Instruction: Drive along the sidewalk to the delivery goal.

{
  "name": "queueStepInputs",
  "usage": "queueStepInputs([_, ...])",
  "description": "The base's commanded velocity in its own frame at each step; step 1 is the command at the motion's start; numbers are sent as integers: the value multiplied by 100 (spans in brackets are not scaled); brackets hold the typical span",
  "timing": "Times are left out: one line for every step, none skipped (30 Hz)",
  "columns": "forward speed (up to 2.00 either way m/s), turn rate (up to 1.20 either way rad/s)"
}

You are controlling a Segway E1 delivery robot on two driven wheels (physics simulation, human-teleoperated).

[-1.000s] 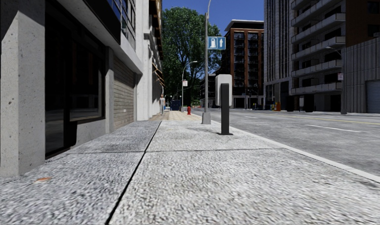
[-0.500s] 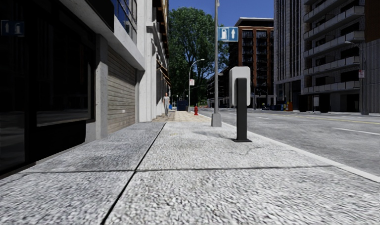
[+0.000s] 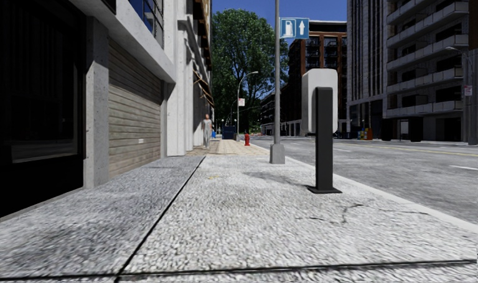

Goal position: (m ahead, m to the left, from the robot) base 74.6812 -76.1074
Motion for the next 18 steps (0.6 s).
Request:
queueStepInputs([200,0])
queueStepInputs([200,0])
queueStepInputs([200,0])
queueStepInputs([200,0])
queueStepInputs([200,0])
queueStepInputs([200,0])
queueStepInputs([200,0])
queueStepInputs([200,0])
queueStepInputs([200,0])
queueStepInputs([200,0])
queueStepInputs([200,0])
queueStepInputs([200,0])
queueStepInputs([200,0])
queueStepInputs([200,0])
queueStepInputs([200,0])
queueStepInputs([200,0])
queueStepInputs([200,0])
queueStepInputs([200,0])
